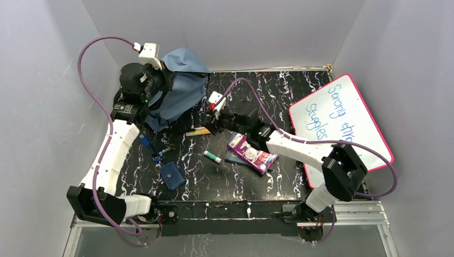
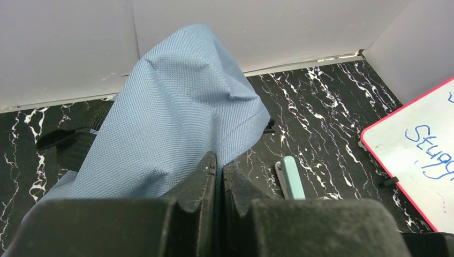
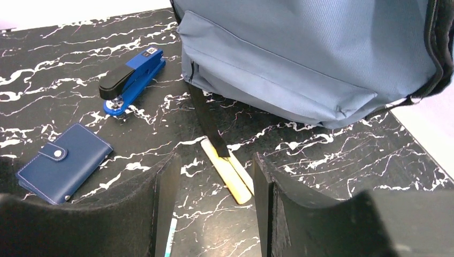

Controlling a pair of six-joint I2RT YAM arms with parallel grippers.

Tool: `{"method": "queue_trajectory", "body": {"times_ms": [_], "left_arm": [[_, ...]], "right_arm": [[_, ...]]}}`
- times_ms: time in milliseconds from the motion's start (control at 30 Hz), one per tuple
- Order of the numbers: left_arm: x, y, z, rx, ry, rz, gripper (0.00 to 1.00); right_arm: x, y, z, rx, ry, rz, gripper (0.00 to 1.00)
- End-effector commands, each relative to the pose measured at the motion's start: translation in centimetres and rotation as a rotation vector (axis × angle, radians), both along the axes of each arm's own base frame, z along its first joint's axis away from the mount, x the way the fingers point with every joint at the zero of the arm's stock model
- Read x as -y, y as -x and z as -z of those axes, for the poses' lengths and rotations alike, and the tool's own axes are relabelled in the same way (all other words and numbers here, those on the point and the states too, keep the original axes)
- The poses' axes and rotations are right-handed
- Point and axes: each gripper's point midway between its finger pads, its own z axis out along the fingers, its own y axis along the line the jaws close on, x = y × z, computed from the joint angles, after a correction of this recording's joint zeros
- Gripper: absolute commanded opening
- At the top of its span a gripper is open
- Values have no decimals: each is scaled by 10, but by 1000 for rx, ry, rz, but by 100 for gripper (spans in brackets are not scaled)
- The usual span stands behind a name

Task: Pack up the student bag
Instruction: Adjust the student bag at the center of the board.

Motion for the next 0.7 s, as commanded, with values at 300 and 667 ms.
{"method": "queue_trajectory", "body": {"times_ms": [300,667], "left_arm": [[14,14,-21,23,10,99,27],[17,16,-15,10,5,117,58]], "right_arm": [[1,-3,-70,567,-125,-209,68],[-40,-38,-90,420,-235,-199,66]]}}
